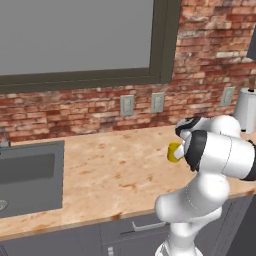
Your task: Move the mug from next to the sink to the open cabinet. Then, move the bowl with the corn to the fridge to clear the area for faucet cleaning.
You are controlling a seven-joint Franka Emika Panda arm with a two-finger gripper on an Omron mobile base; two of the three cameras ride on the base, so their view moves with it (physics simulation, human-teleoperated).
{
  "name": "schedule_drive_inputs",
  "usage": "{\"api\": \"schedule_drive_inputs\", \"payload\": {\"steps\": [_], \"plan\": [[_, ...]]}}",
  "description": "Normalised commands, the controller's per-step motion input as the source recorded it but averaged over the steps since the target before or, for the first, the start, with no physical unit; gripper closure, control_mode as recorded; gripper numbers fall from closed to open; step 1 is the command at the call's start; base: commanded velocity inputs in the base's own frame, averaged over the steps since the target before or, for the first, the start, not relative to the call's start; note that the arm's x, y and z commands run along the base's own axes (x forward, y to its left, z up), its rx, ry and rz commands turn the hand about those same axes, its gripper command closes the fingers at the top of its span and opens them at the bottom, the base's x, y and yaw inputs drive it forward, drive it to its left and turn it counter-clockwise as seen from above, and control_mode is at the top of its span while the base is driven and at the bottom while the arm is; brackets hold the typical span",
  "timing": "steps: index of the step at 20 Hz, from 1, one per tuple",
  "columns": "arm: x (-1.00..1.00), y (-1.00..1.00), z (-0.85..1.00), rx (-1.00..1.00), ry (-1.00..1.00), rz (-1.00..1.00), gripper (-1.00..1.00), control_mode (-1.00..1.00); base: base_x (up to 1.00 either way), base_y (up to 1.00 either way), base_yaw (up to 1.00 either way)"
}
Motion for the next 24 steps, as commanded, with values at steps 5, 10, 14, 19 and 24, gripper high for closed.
{"api": "schedule_drive_inputs", "payload": {"steps": [5, 10, 14, 19, 24], "plan": [[-0.62, 0.07, 0.72, -0.03, -0.29, 0.0, 1.0, -1.0, 0.0, 0.0, 0.0], [-0.79, 0.07, 1.0, -0.04, -0.34, -0.02, 1.0, -1.0, 0.0, 0.0, 0.0], [-0.87, 0.23, 1.0, -0.05, -0.21, -0.09, 1.0, -1.0, 0.0, 0.0, 0.0], [-0.9, 0.3, 1.0, -0.01, -0.02, -0.17, 1.0, -1.0, 0.0, 0.0, 0.0], [-1.0, 0.26, 1.0, 0.0, 0.03, -0.22, 1.0, -1.0, 0.0, 0.0, 0.0]]}}
